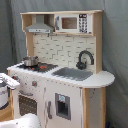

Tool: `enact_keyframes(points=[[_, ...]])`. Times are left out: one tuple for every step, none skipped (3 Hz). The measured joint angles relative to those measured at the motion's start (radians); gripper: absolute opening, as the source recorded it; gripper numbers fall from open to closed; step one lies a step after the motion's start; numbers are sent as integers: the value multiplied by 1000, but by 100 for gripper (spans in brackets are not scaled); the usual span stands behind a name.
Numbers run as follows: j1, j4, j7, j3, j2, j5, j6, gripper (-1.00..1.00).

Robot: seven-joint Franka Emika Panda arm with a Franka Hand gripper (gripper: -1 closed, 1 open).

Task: Play with the kitchen

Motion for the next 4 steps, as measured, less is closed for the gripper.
enact_keyframes(points=[[0, 0, 116, 0, 1, 1, 1, -100], [0, 0, 218, 0, 1, 2, 1, -100], [0, 0, 321, 0, 1, 2, 2, -100], [0, 0, 440, 0, 2, 3, 3, -100]])
